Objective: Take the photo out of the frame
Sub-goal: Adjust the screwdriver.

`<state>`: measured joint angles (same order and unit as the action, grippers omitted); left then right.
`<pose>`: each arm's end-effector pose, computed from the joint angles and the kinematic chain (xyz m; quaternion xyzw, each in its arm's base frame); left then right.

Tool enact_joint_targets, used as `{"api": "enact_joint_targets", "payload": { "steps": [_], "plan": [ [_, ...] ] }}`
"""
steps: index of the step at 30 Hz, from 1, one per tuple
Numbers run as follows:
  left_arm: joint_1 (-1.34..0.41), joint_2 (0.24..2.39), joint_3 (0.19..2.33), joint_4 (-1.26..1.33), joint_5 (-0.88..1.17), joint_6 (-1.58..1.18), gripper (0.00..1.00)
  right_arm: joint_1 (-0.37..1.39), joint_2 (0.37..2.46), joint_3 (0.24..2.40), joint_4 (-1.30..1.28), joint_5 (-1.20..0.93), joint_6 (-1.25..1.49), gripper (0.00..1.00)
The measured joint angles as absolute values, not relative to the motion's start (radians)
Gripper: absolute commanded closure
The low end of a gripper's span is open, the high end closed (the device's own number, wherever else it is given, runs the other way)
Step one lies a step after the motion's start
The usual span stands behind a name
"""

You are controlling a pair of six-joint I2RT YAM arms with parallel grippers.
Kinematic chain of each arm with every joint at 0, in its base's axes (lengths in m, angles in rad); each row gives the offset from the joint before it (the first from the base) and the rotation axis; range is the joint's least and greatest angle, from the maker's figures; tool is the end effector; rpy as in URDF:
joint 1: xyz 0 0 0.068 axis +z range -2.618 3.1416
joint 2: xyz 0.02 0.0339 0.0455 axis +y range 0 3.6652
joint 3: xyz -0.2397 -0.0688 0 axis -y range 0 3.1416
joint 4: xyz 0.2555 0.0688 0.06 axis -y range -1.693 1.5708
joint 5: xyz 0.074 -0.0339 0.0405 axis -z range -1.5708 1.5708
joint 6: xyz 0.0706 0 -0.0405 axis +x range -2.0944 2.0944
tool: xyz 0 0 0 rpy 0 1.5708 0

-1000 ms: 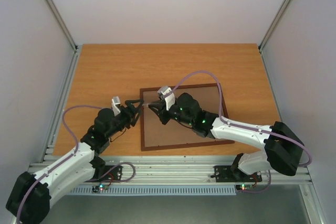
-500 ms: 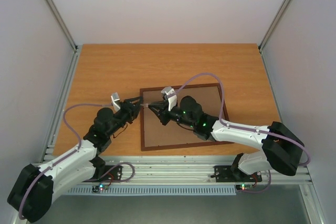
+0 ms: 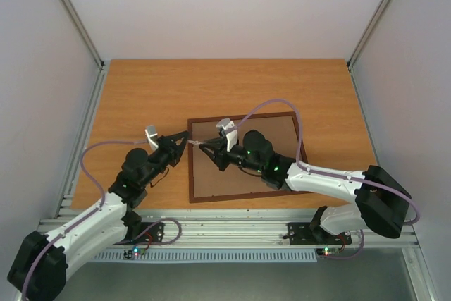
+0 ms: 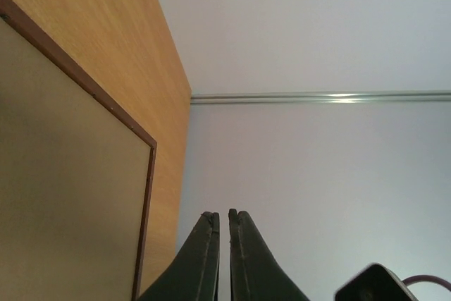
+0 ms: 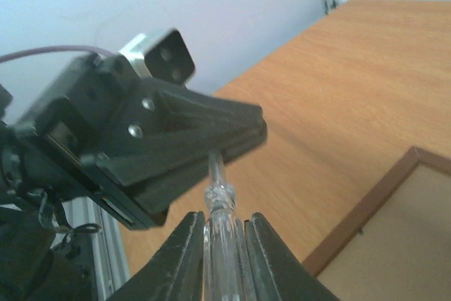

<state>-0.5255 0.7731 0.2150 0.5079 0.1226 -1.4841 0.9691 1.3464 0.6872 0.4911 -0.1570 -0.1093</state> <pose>0.2040 -0.1283 0.1893 -0.2961 0.6612 -0.6044 0.3314 0.1874 0.2924 0.2141 -0.4345 0.6276 0.3226 0.5598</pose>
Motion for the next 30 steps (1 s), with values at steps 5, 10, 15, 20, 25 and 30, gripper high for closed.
{"api": "enact_joint_targets", "payload": {
  "steps": [5, 10, 15, 20, 25, 30],
  "plan": [
    [-0.528, 0.748, 0.215, 0.477, 0.124, -1.452, 1.00, 0.970, 1.319, 0.703, 0.350, -0.171, -0.186, 0.67],
    [-0.528, 0.738, 0.222, 0.405, 0.131, -1.417, 0.99, 0.965, 1.314, 0.790, 0.148, -0.200, -0.304, 0.61],
    [-0.528, 0.739, 0.250, 0.337, 0.150, -1.379, 1.00, 0.958, 1.314, 0.879, -0.038, -0.224, -0.414, 0.61],
    [-0.528, 0.744, 0.280, 0.300, 0.169, -1.351, 1.00, 0.957, 1.352, 0.969, -0.168, -0.242, -0.490, 0.63],
    [-0.528, 0.762, 0.289, 0.284, 0.185, -1.331, 0.99, 0.957, 1.395, 0.999, -0.247, -0.245, -0.529, 0.66],
    [-0.528, 0.766, 0.295, 0.273, 0.196, -1.317, 0.99, 0.957, 1.430, 1.016, -0.306, -0.236, -0.552, 0.67]
  ]
}}
